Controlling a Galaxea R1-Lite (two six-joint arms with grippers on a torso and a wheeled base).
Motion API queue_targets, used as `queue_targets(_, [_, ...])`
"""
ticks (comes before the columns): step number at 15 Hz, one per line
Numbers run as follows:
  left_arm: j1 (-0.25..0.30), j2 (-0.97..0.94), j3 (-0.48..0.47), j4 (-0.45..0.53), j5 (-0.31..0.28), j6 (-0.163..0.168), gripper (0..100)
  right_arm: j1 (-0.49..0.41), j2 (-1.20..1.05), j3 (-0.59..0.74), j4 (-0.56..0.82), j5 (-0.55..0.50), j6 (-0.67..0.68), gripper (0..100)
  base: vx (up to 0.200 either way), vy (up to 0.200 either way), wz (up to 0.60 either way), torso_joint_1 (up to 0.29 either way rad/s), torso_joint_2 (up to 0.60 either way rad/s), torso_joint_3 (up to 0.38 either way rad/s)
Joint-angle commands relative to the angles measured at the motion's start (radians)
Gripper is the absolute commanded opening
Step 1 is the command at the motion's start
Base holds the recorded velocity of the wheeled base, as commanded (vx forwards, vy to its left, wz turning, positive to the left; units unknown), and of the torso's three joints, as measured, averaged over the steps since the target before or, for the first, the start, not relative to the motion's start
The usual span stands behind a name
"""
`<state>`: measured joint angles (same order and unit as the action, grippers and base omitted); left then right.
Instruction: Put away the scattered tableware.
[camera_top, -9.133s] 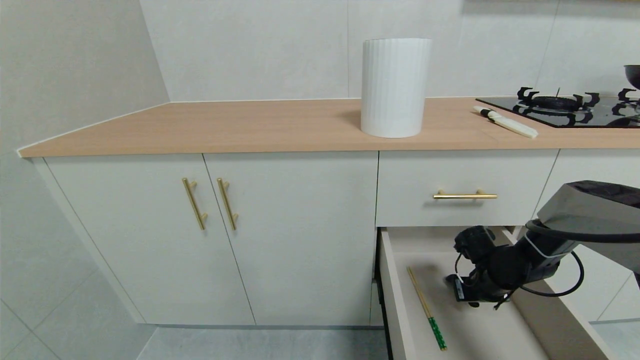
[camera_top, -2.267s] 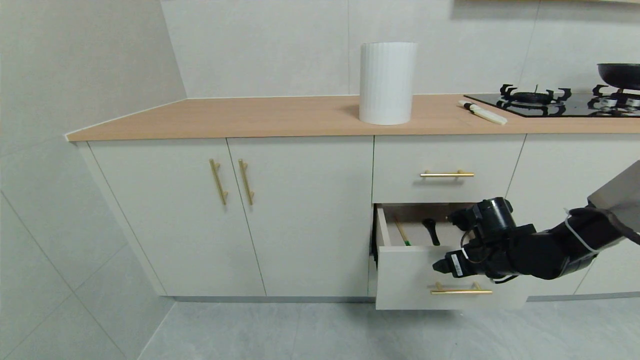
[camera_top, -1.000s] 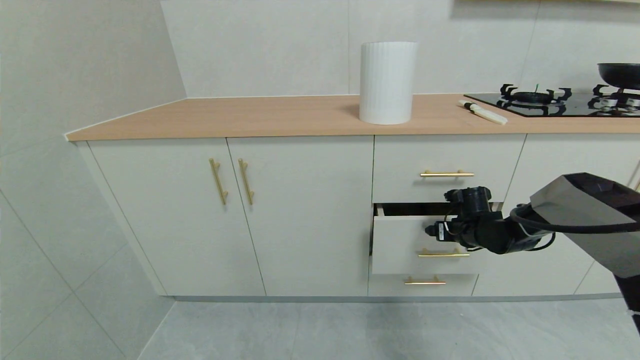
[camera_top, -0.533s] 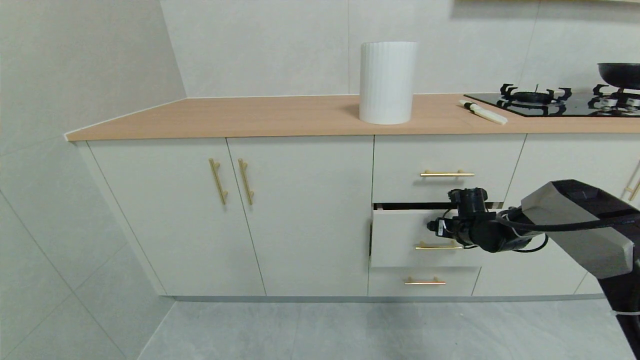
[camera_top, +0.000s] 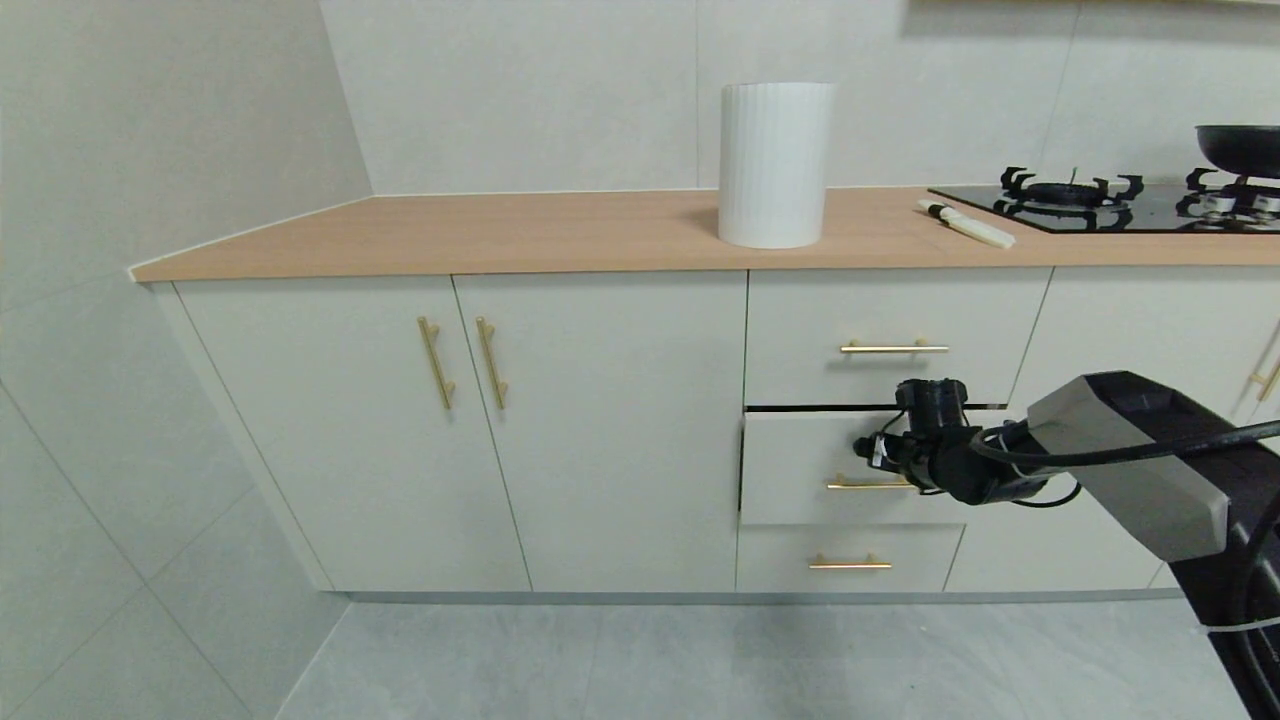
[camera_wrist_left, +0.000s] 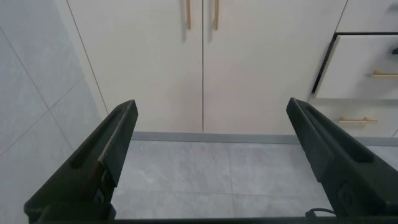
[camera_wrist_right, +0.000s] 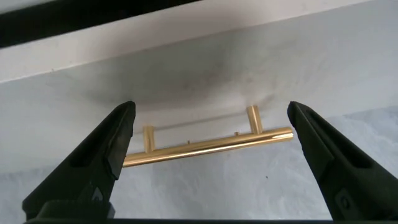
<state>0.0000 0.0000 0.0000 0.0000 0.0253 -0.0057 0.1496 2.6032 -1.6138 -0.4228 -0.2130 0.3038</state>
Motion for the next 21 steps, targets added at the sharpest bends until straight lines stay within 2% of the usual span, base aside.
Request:
queue_targets(1, [0.000,0.000,0.000,0.000,0.001,0.000,100,0.001,0.031,-0.043,-0.001,-0.008,0.029,100,0.000,0.000,0.00,0.000,0.00,0.000])
queue_targets(12, [0.000,0.000,0.000,0.000,0.001,0.000,100,-0.001,0.092,-0.179,0.009,-0.037,0.126,100,0.000,0.000,0.00,0.000,0.00,0.000])
queue_targets(17, [0.000,0.000,0.000,0.000,0.001,0.000,100,-0.001,0.092,-0.181,0.009,-0.037,0.129,100,0.000,0.000,0.00,0.000,0.00,0.000])
queue_targets(19, [0.000,0.000,0.000,0.000,0.001,0.000,100,-0.001,0.061,-0.146,0.010,-0.042,0.132,100,0.000,0.000,0.00,0.000,0.00,0.000])
queue_targets(20, [0.000,0.000,0.000,0.000,0.001,0.000,100,-0.001,0.017,-0.090,0.009,-0.042,0.132,100,0.000,0.000,0.00,0.000,0.00,0.000])
queue_targets(21, [0.000,0.000,0.000,0.000,0.001,0.000,100,0.005,-0.074,0.031,0.009,-0.039,0.130,100,0.000,0.000,0.00,0.000,0.00,0.000])
